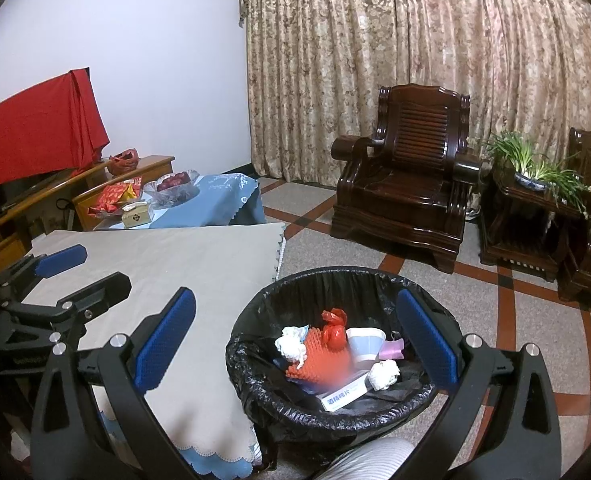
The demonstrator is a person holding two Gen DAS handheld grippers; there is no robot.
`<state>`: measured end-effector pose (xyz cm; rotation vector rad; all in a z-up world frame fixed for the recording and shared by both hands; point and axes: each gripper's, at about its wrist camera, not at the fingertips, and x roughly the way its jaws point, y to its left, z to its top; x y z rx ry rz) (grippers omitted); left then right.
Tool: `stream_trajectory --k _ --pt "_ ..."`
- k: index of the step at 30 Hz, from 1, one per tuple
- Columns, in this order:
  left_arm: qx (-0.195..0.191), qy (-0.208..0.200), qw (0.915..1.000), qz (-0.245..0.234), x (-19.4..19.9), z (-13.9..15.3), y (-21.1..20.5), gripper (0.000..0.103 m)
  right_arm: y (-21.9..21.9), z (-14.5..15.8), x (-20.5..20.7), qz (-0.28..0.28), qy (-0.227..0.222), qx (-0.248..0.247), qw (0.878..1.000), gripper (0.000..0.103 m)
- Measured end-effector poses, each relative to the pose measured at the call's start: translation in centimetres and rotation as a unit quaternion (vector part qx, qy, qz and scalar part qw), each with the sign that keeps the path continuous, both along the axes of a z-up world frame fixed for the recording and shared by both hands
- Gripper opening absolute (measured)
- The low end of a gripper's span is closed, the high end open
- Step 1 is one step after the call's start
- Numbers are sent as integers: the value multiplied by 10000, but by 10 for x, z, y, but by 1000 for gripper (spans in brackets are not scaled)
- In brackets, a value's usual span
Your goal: Collect trash
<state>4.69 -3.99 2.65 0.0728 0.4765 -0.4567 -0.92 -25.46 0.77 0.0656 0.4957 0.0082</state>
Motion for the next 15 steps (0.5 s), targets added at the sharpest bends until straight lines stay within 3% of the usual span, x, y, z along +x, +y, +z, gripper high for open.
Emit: stream_trajectory --k 15 --pt "9 0 10000 1 0 1 0 97 1 -1 0 0 -4 -4 10000 98"
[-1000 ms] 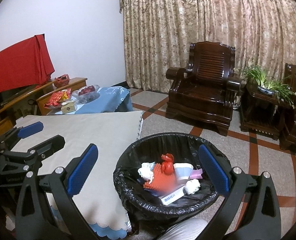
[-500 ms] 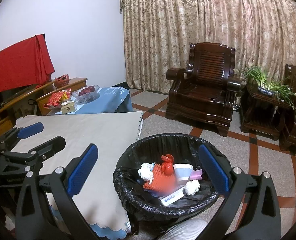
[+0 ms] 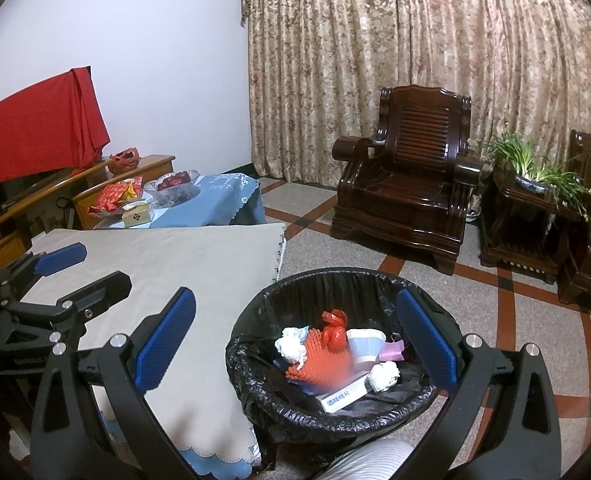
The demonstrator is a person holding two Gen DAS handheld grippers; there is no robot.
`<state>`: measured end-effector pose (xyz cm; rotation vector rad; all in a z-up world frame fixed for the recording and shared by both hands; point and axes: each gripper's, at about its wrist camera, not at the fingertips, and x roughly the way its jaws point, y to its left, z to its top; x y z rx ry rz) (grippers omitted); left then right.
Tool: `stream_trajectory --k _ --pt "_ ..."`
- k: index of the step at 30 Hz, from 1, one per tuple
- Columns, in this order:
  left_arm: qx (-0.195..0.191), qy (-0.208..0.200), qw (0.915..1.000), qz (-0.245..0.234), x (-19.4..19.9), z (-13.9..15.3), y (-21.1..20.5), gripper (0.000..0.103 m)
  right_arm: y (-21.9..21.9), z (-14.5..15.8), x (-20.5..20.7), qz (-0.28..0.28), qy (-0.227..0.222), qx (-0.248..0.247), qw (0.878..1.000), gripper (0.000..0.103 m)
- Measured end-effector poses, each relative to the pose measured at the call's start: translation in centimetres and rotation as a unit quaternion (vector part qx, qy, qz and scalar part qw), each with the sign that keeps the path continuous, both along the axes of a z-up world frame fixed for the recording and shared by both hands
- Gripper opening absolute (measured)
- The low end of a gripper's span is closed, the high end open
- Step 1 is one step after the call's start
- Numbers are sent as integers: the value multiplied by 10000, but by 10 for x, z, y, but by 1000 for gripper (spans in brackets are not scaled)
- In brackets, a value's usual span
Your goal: Collect trash
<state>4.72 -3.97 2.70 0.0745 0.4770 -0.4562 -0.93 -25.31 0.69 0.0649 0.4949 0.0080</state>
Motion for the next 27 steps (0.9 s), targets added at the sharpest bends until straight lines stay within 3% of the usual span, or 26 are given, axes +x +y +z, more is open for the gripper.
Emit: stream_trajectory --k 27 --pt "11 20 10000 8 -1 1 4 97 1 -2 0 -1 -1 -6 10000 98"
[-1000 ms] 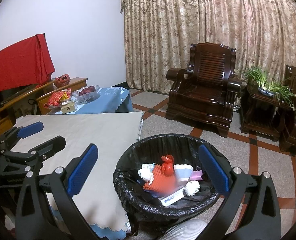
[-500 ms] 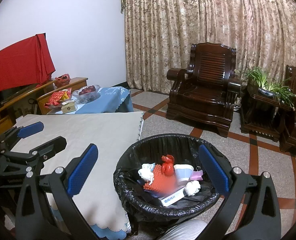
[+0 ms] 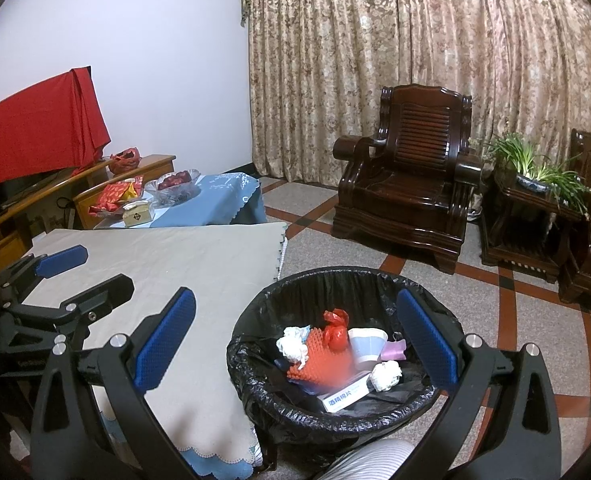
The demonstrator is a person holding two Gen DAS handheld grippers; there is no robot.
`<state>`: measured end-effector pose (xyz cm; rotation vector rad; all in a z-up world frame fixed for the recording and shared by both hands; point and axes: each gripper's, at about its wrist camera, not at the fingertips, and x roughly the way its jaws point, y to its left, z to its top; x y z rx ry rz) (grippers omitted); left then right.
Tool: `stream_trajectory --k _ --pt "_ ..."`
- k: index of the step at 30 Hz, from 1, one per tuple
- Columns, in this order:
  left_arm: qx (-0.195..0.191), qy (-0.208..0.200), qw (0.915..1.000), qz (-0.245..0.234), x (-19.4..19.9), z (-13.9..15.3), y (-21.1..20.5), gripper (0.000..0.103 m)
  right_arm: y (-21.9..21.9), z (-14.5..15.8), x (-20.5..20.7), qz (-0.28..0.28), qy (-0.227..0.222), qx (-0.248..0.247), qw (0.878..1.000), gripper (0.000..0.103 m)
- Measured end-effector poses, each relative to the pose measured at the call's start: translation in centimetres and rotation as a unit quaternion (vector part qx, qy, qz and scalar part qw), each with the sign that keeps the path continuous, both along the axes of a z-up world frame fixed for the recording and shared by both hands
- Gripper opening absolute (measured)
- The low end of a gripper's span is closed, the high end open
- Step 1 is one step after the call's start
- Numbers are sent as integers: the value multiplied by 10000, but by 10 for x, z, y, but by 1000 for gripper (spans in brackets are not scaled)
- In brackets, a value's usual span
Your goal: Collect trash
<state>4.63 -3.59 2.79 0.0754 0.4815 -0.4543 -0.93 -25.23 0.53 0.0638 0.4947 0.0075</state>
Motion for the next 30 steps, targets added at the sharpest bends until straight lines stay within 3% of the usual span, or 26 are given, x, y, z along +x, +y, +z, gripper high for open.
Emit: stream_trajectory --k 30 --pt "0 68 10000 0 -1 -3 7 97 1 -1 2 5 36 12 10000 98"
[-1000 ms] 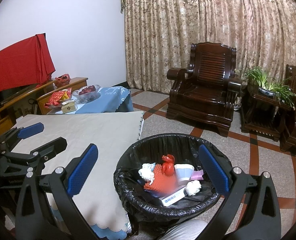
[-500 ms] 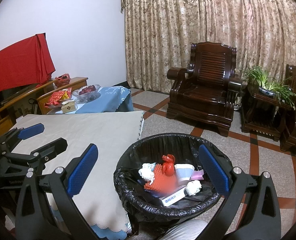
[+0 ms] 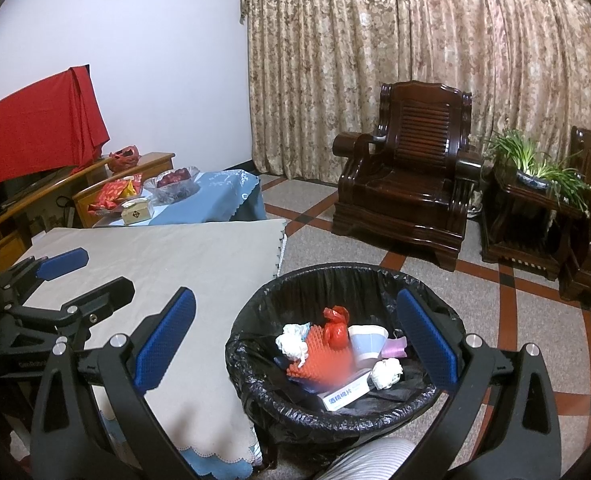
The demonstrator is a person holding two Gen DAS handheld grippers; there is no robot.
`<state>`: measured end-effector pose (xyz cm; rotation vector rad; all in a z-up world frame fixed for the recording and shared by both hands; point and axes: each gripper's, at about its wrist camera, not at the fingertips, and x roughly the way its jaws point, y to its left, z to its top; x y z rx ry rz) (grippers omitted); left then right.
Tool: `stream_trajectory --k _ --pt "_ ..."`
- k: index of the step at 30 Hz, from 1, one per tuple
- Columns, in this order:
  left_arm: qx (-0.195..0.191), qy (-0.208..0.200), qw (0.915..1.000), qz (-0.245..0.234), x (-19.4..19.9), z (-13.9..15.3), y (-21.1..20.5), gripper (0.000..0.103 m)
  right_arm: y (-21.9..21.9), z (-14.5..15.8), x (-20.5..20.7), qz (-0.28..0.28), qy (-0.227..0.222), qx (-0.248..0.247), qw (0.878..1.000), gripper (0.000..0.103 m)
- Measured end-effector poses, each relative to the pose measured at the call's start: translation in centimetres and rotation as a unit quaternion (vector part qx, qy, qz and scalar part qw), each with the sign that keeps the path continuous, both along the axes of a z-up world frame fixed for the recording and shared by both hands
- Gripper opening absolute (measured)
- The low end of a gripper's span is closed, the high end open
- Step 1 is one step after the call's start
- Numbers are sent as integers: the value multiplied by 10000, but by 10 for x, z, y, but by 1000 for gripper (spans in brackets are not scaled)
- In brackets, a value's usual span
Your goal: Collect trash
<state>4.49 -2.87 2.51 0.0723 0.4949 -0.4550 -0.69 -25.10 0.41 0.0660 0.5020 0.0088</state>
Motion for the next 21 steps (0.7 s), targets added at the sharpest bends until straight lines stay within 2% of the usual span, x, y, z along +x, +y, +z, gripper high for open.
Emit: stream_trajectory --k 21 --pt "-4 44 10000 21 0 -7 5 97 0 0 1 2 -1 -2 10000 98"
